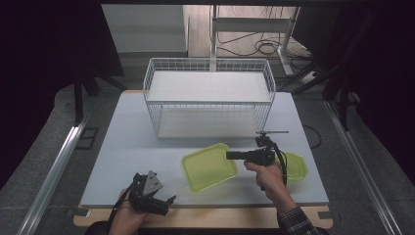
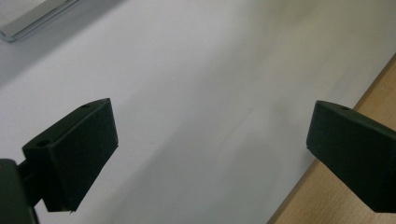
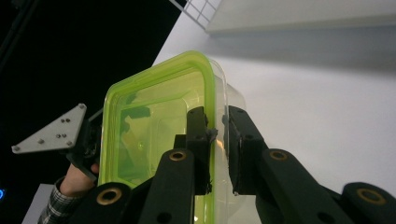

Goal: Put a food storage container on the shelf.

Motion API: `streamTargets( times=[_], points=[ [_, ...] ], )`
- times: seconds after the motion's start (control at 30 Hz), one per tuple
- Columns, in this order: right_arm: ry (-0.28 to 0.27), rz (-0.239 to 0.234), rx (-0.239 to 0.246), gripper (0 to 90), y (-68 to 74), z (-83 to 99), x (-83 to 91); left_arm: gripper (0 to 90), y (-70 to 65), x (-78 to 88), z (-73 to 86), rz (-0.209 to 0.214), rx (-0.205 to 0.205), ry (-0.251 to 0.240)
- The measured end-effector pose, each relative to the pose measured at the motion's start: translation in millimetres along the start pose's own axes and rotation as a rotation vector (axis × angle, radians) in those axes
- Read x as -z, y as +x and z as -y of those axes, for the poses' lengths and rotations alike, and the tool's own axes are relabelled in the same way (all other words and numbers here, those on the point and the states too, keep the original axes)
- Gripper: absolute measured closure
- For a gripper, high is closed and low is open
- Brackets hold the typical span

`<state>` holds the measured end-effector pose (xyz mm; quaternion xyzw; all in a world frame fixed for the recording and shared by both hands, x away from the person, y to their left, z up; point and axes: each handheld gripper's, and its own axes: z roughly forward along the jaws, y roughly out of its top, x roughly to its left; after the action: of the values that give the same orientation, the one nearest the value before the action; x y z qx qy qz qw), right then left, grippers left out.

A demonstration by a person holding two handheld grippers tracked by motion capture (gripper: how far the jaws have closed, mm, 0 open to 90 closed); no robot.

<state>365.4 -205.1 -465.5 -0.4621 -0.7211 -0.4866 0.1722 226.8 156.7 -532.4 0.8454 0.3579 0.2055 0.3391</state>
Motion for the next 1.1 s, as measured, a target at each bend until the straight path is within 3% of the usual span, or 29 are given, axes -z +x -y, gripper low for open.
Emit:
streamTargets(
  times=[1.1],
  points=[
    [-0.110, -0.011, -0.013, 80.0, 14.9, -36.6, 29.6, 2.1, -1.0, -1.6, 0.0, -0.007, -0.013, 0.013]
  ],
)
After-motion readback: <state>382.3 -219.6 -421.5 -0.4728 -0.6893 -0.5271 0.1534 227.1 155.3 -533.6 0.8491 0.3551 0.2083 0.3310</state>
